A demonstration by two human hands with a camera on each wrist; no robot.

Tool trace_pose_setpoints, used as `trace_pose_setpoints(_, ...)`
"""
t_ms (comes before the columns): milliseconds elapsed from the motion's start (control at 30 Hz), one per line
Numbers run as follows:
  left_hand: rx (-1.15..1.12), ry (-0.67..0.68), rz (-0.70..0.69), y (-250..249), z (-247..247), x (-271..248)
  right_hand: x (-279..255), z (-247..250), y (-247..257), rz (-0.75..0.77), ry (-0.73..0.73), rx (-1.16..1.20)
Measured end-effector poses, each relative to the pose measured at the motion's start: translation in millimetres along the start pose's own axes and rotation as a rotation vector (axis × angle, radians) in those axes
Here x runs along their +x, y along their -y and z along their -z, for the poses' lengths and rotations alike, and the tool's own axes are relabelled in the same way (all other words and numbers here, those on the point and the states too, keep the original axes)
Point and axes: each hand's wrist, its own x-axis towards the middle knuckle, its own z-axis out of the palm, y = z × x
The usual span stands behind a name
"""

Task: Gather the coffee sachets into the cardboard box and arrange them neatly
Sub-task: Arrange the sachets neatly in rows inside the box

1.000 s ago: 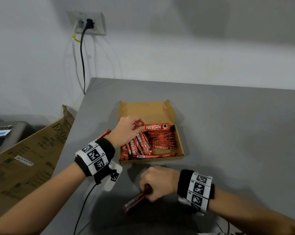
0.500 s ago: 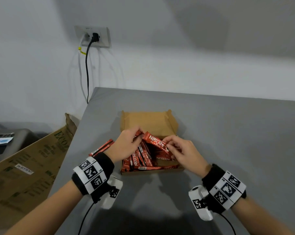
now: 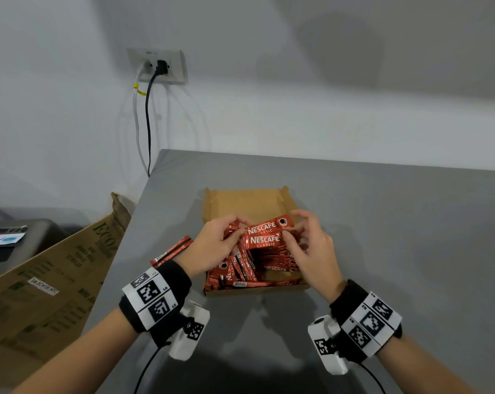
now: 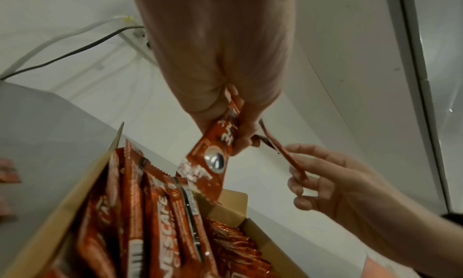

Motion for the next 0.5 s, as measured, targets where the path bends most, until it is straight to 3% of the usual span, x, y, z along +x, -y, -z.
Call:
trace_pose_setpoints(133,0.099,0.022,-0.087,-5,-3,-3,1,-2,0,0.006,0.011,-0.025)
trace_pose_setpoints(200,0.138,-0.058,-0.117,-7,-4,-3,0,-3,1,0.003,0.001,0.036)
trace_pose_setpoints(267,0.130,-0.123,-0.104,-7,-3,-1,1,-3,-2,-0.013,-0.060,0.047)
trace_pose_setpoints(400,0.114,-0.088,-0.099,-7,-4,-1,6,2,-11,-0.034,-0.218,0.083)
trace_pose_setpoints(500,0.102,-0.132,-0.067,-8,-10,1,4,-2,-8,0.008,-0.177,0.061)
